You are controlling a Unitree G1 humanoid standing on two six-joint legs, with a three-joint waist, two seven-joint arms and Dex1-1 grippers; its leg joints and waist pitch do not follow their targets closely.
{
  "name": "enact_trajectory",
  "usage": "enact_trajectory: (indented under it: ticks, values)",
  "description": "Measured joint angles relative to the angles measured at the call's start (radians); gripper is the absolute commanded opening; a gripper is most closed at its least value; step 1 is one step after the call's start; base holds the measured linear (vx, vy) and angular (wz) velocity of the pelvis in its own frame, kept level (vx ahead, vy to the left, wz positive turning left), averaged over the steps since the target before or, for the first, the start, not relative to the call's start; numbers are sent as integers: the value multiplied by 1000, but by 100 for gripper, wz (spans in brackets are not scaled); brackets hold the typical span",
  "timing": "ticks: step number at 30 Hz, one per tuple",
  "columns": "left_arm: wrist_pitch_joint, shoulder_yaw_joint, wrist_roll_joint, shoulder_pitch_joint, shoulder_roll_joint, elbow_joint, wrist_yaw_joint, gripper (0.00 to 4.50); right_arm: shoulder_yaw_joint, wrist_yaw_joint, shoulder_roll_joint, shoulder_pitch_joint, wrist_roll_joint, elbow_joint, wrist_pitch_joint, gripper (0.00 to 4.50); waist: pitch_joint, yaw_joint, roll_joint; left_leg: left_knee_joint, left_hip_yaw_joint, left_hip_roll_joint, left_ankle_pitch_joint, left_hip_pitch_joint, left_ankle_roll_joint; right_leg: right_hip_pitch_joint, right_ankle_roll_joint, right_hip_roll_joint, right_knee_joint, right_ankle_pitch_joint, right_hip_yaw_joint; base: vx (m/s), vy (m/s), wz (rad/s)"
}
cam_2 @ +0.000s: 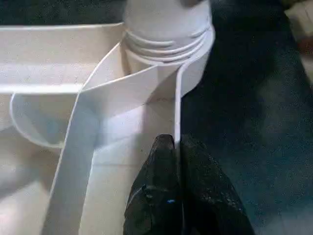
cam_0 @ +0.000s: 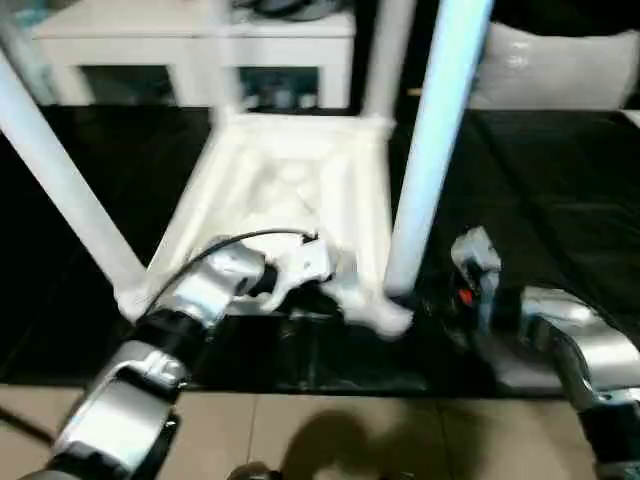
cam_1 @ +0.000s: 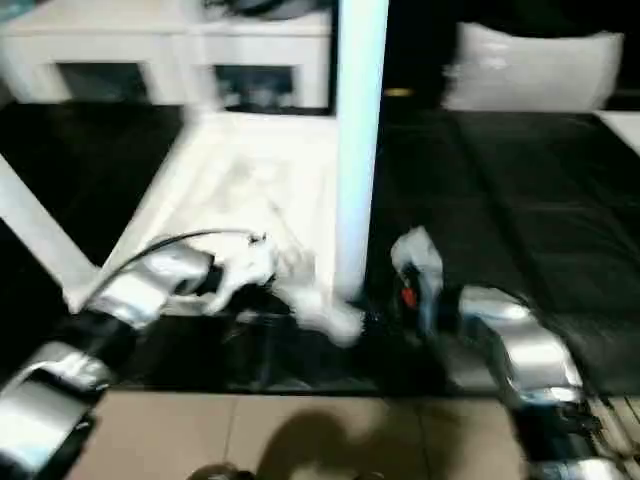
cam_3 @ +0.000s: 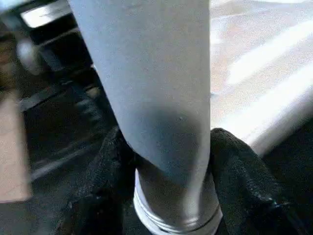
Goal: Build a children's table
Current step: Rotate leg to tighten
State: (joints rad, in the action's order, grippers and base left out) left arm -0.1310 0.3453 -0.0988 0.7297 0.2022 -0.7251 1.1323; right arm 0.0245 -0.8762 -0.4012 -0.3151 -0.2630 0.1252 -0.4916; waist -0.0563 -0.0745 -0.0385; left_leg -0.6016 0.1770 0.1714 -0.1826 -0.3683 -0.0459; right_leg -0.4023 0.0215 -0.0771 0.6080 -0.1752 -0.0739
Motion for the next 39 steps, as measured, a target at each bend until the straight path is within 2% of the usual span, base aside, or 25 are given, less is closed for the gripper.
enact_trajectory:
  ticks: [2,5,6,7,15,16,20,23,27,30,33,34,39]
  values:
    - [-48,-17,-7,19,-44,-20,-89,0,-23,129,55,-27,38,4,-33,196,0,16,0,1,0,0,0,0,0,-1,-1,0,0,1,0,0,0,0]
    - [-83,-38,-13,29,-86,-35,-180,0,-39,267,114,-50,72,3,-65,196,0,20,0,4,-1,1,0,0,0,-1,-3,1,0,-1,-1,0,0,0]
    - [-90,-45,-14,31,-99,-39,-205,0,-42,303,130,-53,82,4,-61,250,0,20,-1,5,-1,1,0,0,0,-1,-3,1,0,-1,-1,0,0,0]
    - [-91,-47,-14,32,-107,-40,-224,0,-46,327,142,-53,91,4,-50,263,1,19,-1,5,-1,1,0,-1,0,-2,-4,1,-1,-1,-1,0,0,0]
    - [-60,-44,-14,29,-105,-38,-196,0,-46,280,124,-23,88,-24,-25,321,1,18,-2,5,-1,0,-3,-6,6,-2,3,1,-8,3,-1,0,0,0]
    - [-47,-41,-13,24,-94,-31,-176,0,-45,253,109,-18,75,-24,-20,350,1,17,-2,5,-1,0,-3,-7,7,-2,3,1,-9,3,-1,0,0,0]
    - [14,-20,-9,-6,-44,6,-87,0,-16,113,33,10,46,-26,17,382,1,9,-2,5,-1,1,-2,-8,10,-2,3,1,-10,3,-3,0,0,0]
    - [58,-7,-2,-18,-15,15,-23,0,3,17,-11,20,29,-26,42,401,0,-12,-2,4,-1,1,-3,-8,8,-2,4,1,-10,4,-3,0,0,0]
    - [114,22,17,-40,39,45,91,0,45,-127,-101,41,25,-27,97,436,0,-30,-2,2,-1,0,-4,-9,7,-1,4,0,-10,4,-3,0,0,0]
    - [149,30,27,-52,83,61,178,0,51,-215,-153,44,19,-27,138,436,0,-40,-2,1,-1,1,-4,-9,7,-2,4,0,-10,4,-3,0,0,0]
    - [177,42,27,-52,98,64,223,0,59,-312,-183,46,-25,-36,125,436,0,-46,-2,0,-1,1,-4,-9,7,-1,4,0,-9,5,-3,0,0,0]
    - [184,46,28,-52,100,65,234,0,63,-340,-193,47,-39,-38,121,411,0,-47,-2,0,-1,1,-4,-9,7,-1,4,0,-9,5,-3,0,0,0]
    - [201,59,36,-52,107,67,282,0,64,-404,-201,44,-78,-32,104,372,0,-55,-2,0,-1,1,-4,-9,7,-1,4,-1,-8,5,-3,0,0,0]
